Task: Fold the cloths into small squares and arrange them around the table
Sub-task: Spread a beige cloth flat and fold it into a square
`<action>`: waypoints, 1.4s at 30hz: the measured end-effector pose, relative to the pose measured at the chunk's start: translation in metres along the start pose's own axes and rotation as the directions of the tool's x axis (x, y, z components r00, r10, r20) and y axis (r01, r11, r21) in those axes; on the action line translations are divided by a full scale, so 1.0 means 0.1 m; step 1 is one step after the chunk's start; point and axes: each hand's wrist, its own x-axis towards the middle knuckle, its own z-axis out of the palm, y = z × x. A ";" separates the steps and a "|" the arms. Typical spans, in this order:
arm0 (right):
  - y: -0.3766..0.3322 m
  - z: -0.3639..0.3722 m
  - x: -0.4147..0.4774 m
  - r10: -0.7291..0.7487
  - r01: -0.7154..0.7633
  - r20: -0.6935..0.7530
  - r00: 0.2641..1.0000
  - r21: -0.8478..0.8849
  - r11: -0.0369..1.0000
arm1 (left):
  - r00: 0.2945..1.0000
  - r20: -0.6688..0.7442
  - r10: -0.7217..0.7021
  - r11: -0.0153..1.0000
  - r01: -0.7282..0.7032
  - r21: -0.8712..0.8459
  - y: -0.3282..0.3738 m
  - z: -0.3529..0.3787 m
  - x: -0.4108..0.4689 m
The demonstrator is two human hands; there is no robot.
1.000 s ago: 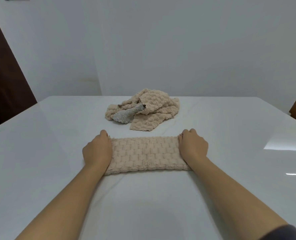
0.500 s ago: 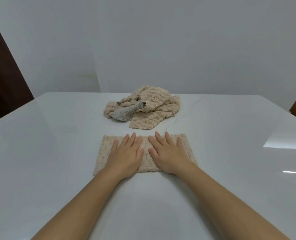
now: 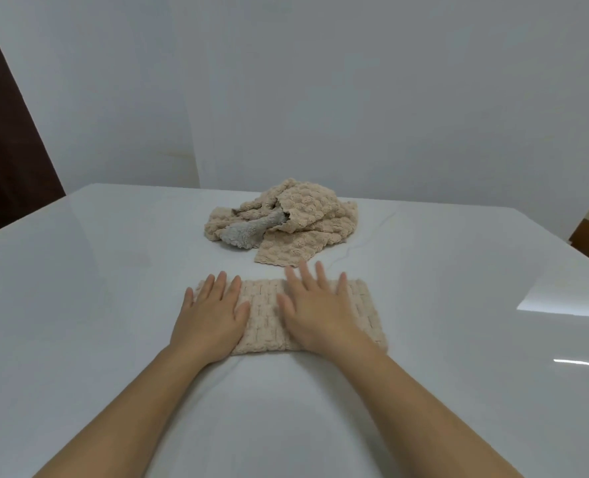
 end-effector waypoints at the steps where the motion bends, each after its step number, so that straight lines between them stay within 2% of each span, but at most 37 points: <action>1: -0.11 0.04 0.01 -0.044 0.043 0.023 0.999 0.026 0.999 | 1.000 0.003 -0.002 1.000 0.002 0.000 -0.01 0.00 0.00; 5: -0.12 0.19 0.01 -0.056 0.054 0.103 0.993 0.022 0.998 | 1.000 -0.001 -0.006 1.000 0.006 0.007 0.00 0.01 -0.01; 11: 0.52 0.07 -0.10 0.148 -0.146 0.089 0.985 -0.031 0.989 | 1.000 0.021 -0.006 1.000 0.006 -0.001 0.01 -0.02 -0.02; 14: 0.60 0.07 -0.13 0.167 -0.164 0.069 0.984 -0.045 0.985 | 0.998 0.045 -0.043 0.998 0.041 0.044 0.05 -0.05 -0.01; 16: 0.58 0.09 -0.12 0.163 -0.160 0.056 0.985 -0.045 0.986 | 0.999 -0.003 -0.043 0.998 0.043 0.046 0.19 -0.09 -0.02; 19: 0.58 0.10 -0.12 0.167 -0.165 0.047 0.985 -0.047 0.985 | 0.988 -0.092 0.124 0.992 -0.123 0.012 0.58 -0.10 -0.04; 22: 0.59 0.09 -0.13 0.169 -0.167 0.047 0.985 -0.047 0.985 | 0.972 -0.037 0.230 0.973 -0.231 -0.008 0.87 0.03 -0.05; 27: 0.60 0.08 -0.13 0.166 -0.164 0.058 0.984 -0.030 0.986 | 0.985 0.000 0.172 0.985 -0.172 -0.005 0.55 0.08 -0.08; 32: 0.59 0.07 -0.13 0.159 -0.157 0.059 0.986 -0.027 0.987 | 1.000 0.022 0.012 1.000 -0.012 -0.007 -0.01 -0.04 -0.12; 36: 0.57 0.03 -0.13 0.173 -0.170 0.103 0.979 -0.039 0.985 | 1.000 0.016 0.001 1.000 0.000 -0.024 -0.06 -0.02 -0.13; 38: 0.51 -0.02 -0.11 0.178 -0.176 0.075 0.981 -0.041 0.984 | 1.000 0.008 0.000 1.000 0.000 -0.027 -0.05 -0.01 -0.13; 42: 0.10 -0.03 -0.03 -0.001 0.001 -0.009 1.000 -0.040 0.999 | 1.000 0.003 0.001 1.000 -0.001 -0.024 -0.05 0.00 -0.11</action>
